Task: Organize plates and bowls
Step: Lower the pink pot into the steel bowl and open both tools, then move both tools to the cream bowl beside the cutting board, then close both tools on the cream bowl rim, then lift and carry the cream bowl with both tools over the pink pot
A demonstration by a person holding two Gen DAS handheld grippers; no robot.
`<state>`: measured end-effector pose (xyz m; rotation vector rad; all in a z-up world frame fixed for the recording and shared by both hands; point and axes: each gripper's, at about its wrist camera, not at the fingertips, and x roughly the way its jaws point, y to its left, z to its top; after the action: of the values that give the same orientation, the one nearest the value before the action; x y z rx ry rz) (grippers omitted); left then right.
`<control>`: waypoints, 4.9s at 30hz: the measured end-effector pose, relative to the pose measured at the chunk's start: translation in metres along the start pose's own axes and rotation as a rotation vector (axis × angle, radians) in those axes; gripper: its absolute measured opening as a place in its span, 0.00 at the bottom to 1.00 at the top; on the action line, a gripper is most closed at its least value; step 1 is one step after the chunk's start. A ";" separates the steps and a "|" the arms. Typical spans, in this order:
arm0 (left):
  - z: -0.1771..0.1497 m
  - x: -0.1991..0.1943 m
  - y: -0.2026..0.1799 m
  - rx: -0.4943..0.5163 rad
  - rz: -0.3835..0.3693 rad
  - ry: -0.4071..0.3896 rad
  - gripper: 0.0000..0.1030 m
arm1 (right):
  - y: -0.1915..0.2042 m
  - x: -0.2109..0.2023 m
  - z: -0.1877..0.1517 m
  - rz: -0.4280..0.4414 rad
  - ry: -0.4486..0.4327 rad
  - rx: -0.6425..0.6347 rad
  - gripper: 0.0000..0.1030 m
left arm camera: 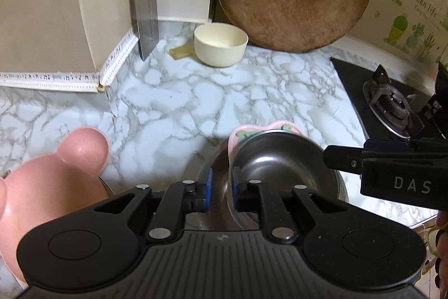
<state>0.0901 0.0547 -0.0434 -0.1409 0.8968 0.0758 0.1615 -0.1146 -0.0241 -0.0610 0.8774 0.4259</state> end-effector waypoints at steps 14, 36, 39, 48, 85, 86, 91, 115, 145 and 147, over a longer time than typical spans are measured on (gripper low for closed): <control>0.049 -0.008 0.006 0.007 0.046 -0.063 0.52 | 0.004 -0.004 0.041 -0.004 -0.037 -0.047 0.73; 0.158 0.075 0.016 -0.034 0.194 -0.055 0.73 | -0.036 0.077 0.153 0.050 -0.022 0.018 0.94; 0.172 0.093 0.013 -0.002 0.219 -0.040 0.73 | -0.040 0.093 0.167 0.036 -0.018 0.024 0.94; 0.201 0.142 0.021 -0.063 0.230 -0.020 0.73 | -0.045 0.148 0.192 0.019 0.020 0.071 0.92; 0.227 0.254 0.027 -0.119 0.235 0.054 0.17 | -0.031 0.272 0.203 0.053 0.117 0.069 0.19; 0.227 0.254 0.027 -0.121 0.229 0.056 0.14 | -0.031 0.271 0.203 0.054 0.116 0.069 0.17; 0.224 0.254 0.025 -0.132 0.205 0.068 0.08 | -0.033 0.270 0.203 0.052 0.114 0.082 0.13; 0.174 0.187 0.003 -0.074 0.131 0.066 0.05 | -0.035 0.203 0.175 0.010 0.091 0.056 0.04; 0.077 0.010 -0.028 0.023 0.053 0.029 0.05 | -0.005 0.013 0.081 -0.014 -0.004 0.014 0.04; 0.064 0.009 -0.029 0.029 0.045 0.050 0.05 | -0.007 0.010 0.069 -0.012 0.014 0.015 0.05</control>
<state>0.1489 0.0359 -0.0080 -0.0963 0.9507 0.1016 0.2205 -0.1018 0.0122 -0.0560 0.8936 0.4080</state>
